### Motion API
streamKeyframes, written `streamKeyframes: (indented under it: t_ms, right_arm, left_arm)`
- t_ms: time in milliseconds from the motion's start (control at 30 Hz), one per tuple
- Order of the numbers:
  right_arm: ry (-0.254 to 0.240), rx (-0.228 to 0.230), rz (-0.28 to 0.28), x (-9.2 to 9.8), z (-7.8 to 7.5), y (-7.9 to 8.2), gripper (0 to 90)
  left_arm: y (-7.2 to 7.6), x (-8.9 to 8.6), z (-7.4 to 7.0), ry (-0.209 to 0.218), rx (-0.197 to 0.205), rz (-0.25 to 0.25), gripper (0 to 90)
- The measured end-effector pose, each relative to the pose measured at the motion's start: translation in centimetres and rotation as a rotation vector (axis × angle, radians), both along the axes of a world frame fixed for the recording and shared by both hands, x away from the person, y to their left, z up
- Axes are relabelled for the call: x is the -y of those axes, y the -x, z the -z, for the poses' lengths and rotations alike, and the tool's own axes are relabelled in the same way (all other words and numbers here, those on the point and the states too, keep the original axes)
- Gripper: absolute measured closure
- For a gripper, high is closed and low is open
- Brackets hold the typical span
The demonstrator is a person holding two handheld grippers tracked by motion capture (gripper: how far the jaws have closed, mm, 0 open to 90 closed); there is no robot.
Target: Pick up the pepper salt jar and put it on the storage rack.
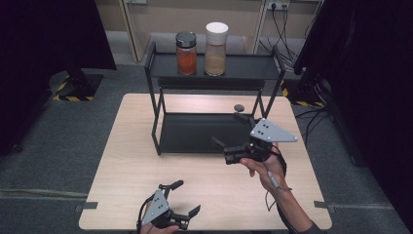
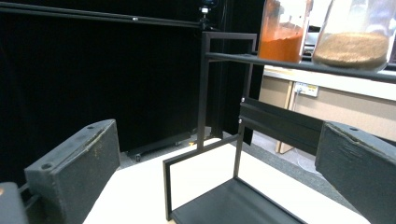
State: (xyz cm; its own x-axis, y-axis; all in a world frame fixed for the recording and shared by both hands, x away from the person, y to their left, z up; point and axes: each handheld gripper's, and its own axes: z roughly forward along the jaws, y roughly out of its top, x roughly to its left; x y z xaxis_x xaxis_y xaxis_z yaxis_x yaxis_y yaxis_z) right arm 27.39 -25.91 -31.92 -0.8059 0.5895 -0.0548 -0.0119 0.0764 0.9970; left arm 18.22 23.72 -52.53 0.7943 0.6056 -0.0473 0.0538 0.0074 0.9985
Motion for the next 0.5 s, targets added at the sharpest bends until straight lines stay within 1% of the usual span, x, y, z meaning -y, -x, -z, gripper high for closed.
streamKeyframes:
  t_ms: [233, 500]
  right_arm:
    - [0.026, 0.005, 0.002, 0.3, 1.3, 0.9, 0.3]
    - [0.044, 0.01, 0.001, 0.4, 2.7, 1.6, 0.3]
  left_arm:
    - [0.0, 0.0, 0.0, 0.003, 0.001, -0.002, 2.6]
    - [0.0, 0.0, 0.1, 0.005, 0.001, -0.004, 2.6]
